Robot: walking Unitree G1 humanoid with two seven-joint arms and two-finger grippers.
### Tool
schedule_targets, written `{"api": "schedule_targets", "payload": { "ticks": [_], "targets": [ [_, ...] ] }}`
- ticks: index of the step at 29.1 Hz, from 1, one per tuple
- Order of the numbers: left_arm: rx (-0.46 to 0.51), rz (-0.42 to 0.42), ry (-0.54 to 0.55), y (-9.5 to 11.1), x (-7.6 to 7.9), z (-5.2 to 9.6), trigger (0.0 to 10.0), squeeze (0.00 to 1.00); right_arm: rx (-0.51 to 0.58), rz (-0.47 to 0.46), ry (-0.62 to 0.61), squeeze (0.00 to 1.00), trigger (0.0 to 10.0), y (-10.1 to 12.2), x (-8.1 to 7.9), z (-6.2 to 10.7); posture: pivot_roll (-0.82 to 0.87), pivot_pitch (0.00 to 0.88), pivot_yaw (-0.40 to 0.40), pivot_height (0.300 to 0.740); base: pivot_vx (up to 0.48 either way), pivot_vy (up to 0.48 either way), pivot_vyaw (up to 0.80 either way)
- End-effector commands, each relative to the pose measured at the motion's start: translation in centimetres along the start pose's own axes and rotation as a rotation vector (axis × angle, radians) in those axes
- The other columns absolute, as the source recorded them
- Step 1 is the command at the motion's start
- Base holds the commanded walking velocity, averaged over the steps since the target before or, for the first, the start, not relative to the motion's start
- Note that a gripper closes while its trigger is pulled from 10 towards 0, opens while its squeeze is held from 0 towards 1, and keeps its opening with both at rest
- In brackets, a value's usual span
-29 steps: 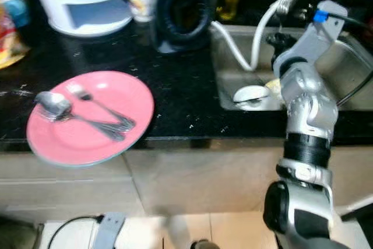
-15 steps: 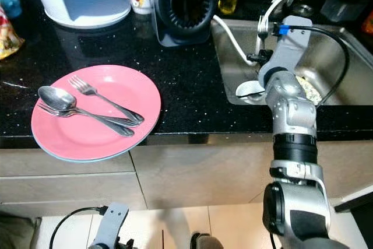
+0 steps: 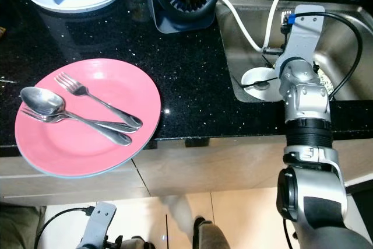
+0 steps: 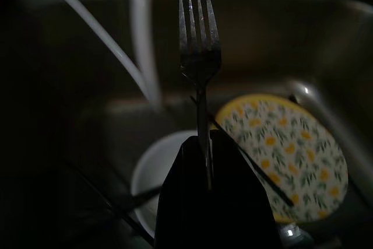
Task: Kitchen organization
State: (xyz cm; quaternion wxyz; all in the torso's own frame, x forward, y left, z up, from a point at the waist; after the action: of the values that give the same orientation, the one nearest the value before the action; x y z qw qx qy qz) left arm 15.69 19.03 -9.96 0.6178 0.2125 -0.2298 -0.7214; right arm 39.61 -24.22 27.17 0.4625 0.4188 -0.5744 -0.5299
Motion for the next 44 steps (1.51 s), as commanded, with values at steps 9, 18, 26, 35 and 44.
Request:
{"api": "schedule_targets", "payload": {
  "ticks": [9,18,26,35,44],
  "targets": [
    [-0.333,0.039,-0.074,-9.5,2.2,3.3,10.0,0.0,-0.087,0.016,-0.011,0.0,10.0,-1.9,0.6,0.2,0.02,0.323,-0.082,0.74,0.0,0.0,-0.16],
    [-0.323,0.037,-0.084,-9.3,2.5,3.2,10.0,0.0,-0.172,0.094,0.023,0.0,10.0,-3.3,-1.9,-0.3,0.01,0.336,-0.081,0.74,0.0,0.0,0.0],
    [-0.328,0.035,-0.086,-9.6,2.5,3.4,10.0,0.0,-0.213,0.16,-0.028,0.0,10.0,-3.9,-1.5,-0.7,0.01,0.346,-0.084,0.74,0.0,0.0,0.0],
    [-0.325,0.033,-0.084,-9.4,2.5,3.2,10.0,0.0,-0.035,-0.001,0.041,0.0,10.0,-0.3,-1.9,-0.9,0.01,0.324,-0.083,0.74,0.0,0.0,0.0],
    [-0.287,0.045,-0.075,-7.5,2.5,2.2,10.0,0.0,0.393,-0.377,0.595,0.0,10.0,6.8,-4.1,3.6,0.02,0.263,-0.087,0.74,0.0,0.0,0.0]
  ]
}}
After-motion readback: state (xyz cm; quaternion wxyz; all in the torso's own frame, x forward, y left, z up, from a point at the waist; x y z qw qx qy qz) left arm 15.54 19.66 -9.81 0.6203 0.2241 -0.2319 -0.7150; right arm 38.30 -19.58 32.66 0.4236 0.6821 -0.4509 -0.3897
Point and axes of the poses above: a point about 5 cm out from each wrist's last joint towards the gripper, its own z axis pointing back from the gripper into the wrist, its own y axis along the axis of the wrist's last joint, x = y × z, the point moved 1 cm from there along -z, pointing out of the wrist towards the gripper, and after that the axes turned 4 degrees about z, right-handed, at the moved point
